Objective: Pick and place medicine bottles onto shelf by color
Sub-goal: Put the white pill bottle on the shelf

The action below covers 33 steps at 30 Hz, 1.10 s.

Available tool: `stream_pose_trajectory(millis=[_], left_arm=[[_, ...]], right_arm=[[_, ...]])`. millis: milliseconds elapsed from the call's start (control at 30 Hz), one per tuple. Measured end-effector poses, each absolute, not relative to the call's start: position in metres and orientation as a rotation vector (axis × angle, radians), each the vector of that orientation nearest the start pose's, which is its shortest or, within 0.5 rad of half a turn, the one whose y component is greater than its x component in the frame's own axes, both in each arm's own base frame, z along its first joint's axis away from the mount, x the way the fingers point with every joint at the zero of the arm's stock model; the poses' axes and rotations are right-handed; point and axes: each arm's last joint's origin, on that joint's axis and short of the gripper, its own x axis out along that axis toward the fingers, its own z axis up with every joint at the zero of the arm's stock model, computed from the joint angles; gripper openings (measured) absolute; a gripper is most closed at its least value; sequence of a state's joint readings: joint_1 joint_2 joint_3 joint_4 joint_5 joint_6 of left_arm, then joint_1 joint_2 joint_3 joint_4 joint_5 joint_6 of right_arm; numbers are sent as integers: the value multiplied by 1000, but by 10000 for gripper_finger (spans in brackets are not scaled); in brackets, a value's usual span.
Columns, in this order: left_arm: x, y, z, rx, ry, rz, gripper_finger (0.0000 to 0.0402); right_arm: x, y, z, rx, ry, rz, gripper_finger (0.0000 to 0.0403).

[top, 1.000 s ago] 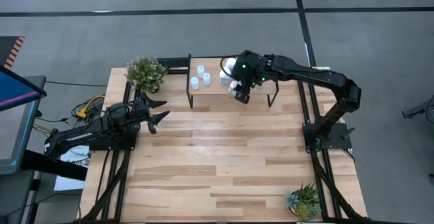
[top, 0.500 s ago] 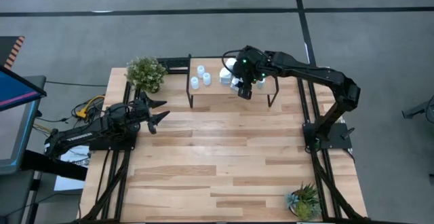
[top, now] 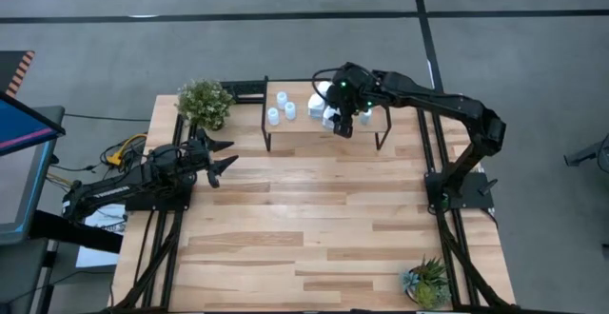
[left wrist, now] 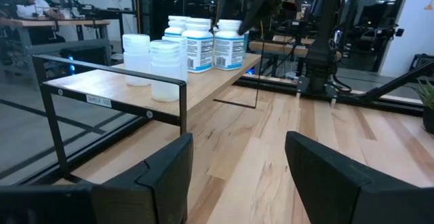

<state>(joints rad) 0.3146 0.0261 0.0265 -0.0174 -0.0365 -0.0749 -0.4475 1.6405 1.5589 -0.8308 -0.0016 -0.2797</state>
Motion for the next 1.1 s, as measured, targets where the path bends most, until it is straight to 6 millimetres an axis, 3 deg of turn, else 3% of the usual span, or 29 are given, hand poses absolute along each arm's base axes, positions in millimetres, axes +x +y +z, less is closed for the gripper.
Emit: stream_pose_trajectory(millis=[500, 700, 900, 1100], left_arm=[[93, 31, 169, -77, 4, 352, 222], [93, 31, 169, -76, 4, 352, 222], [93, 31, 169, -76, 4, 351, 222], [93, 31, 169, -76, 4, 352, 222]], right_arm=[[315, -151, 333, -116, 922, -299, 240], [317, -150, 357, -167, 860, -296, 240], [313, -133, 390, -106, 833, -297, 239], [302, -106, 381, 57, 1045, -272, 219]])
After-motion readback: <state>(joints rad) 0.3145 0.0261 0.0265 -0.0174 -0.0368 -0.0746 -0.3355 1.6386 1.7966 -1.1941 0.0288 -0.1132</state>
